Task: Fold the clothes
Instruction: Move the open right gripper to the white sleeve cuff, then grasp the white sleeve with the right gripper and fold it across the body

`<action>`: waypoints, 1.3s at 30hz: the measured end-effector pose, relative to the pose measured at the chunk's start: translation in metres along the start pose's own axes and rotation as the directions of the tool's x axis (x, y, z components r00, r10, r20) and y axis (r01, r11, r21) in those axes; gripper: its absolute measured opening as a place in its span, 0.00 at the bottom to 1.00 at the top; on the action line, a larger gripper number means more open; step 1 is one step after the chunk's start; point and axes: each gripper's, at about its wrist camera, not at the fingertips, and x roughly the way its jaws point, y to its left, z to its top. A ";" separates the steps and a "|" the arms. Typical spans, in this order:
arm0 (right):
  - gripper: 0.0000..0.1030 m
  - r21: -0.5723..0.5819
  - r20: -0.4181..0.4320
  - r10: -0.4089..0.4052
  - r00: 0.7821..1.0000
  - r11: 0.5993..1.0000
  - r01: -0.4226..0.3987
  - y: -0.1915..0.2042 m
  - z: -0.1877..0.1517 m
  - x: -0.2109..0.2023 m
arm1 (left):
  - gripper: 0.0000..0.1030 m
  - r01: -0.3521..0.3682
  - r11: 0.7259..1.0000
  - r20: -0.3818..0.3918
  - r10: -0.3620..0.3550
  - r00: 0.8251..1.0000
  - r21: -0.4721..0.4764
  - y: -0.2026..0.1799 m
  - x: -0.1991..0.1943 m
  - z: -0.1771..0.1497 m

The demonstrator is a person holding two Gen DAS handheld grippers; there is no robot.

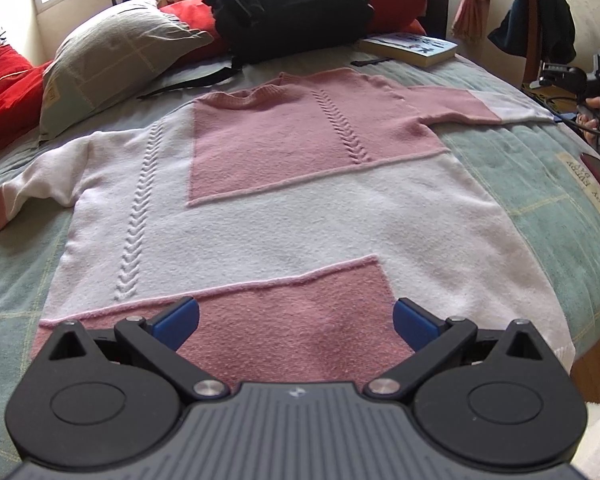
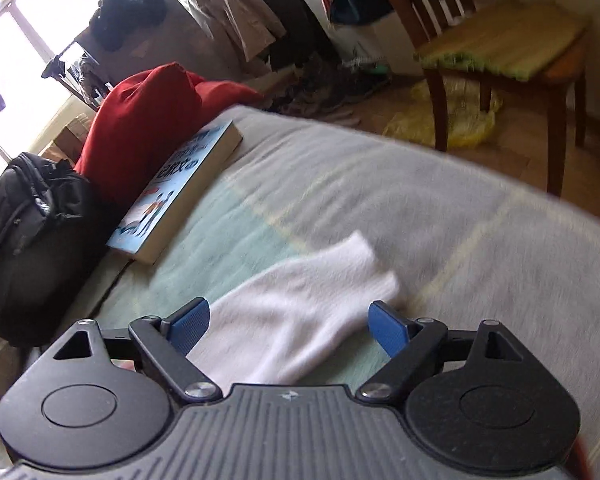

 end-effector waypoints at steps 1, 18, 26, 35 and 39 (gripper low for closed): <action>0.88 0.031 -0.026 0.016 1.000 0.999 -0.016 -0.002 -0.002 0.005 | 0.99 0.000 1.000 -0.003 0.000 1.000 0.002 -0.001 0.001 0.000; 0.38 -0.148 0.095 -0.299 0.950 0.939 0.310 0.043 -0.005 0.018 | 0.99 -0.011 0.999 0.024 0.012 1.000 -0.042 0.028 -0.002 -0.006; 0.45 -0.473 0.001 -0.090 0.996 0.878 0.080 0.181 -0.054 0.003 | 0.99 -0.034 0.996 0.058 0.039 0.998 -0.085 0.065 -0.006 -0.009; 0.45 -0.626 -0.510 0.118 0.852 0.629 -0.461 0.383 -0.194 0.045 | 0.99 -0.067 0.982 0.074 0.081 0.994 -0.179 0.112 -0.008 -0.012; 0.45 -0.638 -0.610 0.101 0.786 0.526 -0.563 0.449 -0.254 0.064 | 0.99 -0.086 0.974 0.063 0.101 0.993 -0.211 0.131 -0.007 -0.020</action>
